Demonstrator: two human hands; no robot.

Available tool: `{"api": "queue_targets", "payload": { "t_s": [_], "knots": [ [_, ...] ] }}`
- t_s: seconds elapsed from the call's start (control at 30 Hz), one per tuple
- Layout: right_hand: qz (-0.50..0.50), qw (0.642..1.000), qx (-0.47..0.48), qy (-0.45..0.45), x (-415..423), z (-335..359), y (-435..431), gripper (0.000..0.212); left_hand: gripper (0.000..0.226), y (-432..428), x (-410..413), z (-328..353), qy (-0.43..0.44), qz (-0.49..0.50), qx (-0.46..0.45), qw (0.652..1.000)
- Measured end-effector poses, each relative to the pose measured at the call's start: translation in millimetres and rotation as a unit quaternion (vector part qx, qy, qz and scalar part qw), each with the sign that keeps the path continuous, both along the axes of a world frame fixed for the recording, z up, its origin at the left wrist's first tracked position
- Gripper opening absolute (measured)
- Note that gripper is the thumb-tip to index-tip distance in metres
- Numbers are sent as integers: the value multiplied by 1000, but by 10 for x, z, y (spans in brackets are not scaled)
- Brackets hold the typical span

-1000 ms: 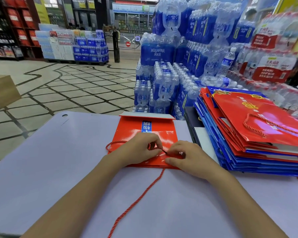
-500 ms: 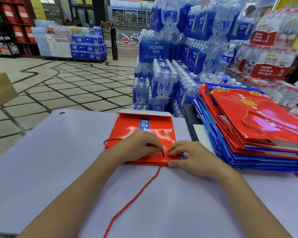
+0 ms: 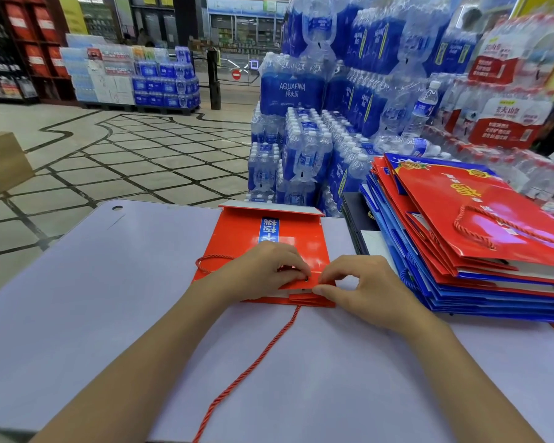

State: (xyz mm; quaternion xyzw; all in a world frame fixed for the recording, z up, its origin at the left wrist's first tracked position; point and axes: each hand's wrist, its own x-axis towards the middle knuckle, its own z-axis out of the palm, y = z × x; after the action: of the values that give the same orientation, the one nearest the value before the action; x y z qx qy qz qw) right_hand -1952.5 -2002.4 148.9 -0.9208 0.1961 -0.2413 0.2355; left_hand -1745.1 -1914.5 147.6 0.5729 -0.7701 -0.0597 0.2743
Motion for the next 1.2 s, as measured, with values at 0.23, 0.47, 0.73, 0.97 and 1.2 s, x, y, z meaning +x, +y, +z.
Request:
{"api": "queue_targets", "payload": {
  "t_s": [0.23, 0.47, 0.73, 0.97, 1.2],
  "knots": [
    [-66, 990, -76, -102, 42, -52, -35, 12, 39, 35, 55, 20, 37, 18, 43, 998],
    [-170, 960, -196, -103, 139, -150, 45, 16, 36, -16, 47, -69, 24, 31, 49, 998],
    [-205, 962, -170, -58, 245, -258, 159, 17, 38, -62, 21, -88, 40, 56, 47, 996],
    [-252, 966, -23, -44, 401, -307, 136, 32, 38, -104, -13, -140, 36, 43, 36, 998],
    [-256, 963, 32, -79, 427, -299, 120, 27, 38, -121, -25, -149, 25, 50, 41, 998]
  ]
}}
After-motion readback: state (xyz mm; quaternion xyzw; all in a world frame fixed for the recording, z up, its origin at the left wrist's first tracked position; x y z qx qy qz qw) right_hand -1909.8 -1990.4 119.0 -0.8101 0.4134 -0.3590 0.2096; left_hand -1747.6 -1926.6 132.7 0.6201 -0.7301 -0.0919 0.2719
